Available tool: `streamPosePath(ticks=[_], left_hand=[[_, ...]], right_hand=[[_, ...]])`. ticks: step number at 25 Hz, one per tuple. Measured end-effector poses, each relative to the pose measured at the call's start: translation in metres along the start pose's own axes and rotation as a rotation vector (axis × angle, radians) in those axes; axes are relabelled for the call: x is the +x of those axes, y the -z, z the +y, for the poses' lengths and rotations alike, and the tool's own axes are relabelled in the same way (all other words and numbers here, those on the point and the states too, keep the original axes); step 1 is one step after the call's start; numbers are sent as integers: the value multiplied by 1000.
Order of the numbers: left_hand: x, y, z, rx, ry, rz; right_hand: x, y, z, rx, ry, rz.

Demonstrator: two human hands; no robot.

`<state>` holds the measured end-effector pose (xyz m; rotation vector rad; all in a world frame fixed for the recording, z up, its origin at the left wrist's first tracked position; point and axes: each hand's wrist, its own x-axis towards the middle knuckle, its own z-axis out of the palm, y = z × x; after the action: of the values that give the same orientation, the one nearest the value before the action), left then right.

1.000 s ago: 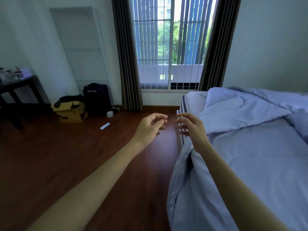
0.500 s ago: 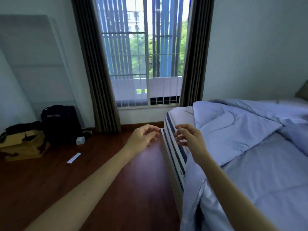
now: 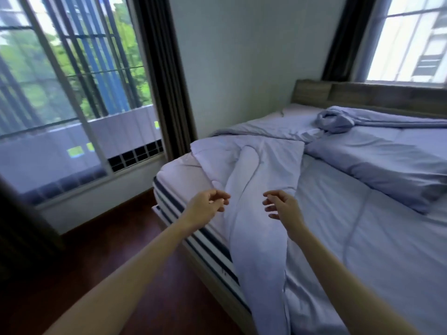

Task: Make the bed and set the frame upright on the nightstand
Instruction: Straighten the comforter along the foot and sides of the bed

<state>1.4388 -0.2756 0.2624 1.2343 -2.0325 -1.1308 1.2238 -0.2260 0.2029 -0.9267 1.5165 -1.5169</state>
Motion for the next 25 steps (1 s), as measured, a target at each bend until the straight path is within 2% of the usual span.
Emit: streamPosePath(ticks=[3, 6, 9, 13, 18, 21, 23, 25], left_hand=[[74, -18, -6, 1, -60, -123], [145, -31, -16, 101, -65, -311], [207, -37, -30, 292, -84, -521], [277, -53, -55, 424, -49, -637], [353, -98, -105, 815, -80, -829], [386, -128, -117, 999, -209, -933], [404, -148, -117, 979, -343, -914], [415, -170, -116, 829, -433, -905]], right_hand=[[56, 21, 25, 14, -29, 171], [110, 34, 55, -15, -100, 298], [147, 47, 106, -38, -262, 411], [156, 63, 160, -141, -537, 483], [146, 46, 180, -71, -744, 374], [155, 17, 178, -8, -658, 400], [164, -6, 165, -127, -606, 372], [173, -31, 156, -245, -609, 290]])
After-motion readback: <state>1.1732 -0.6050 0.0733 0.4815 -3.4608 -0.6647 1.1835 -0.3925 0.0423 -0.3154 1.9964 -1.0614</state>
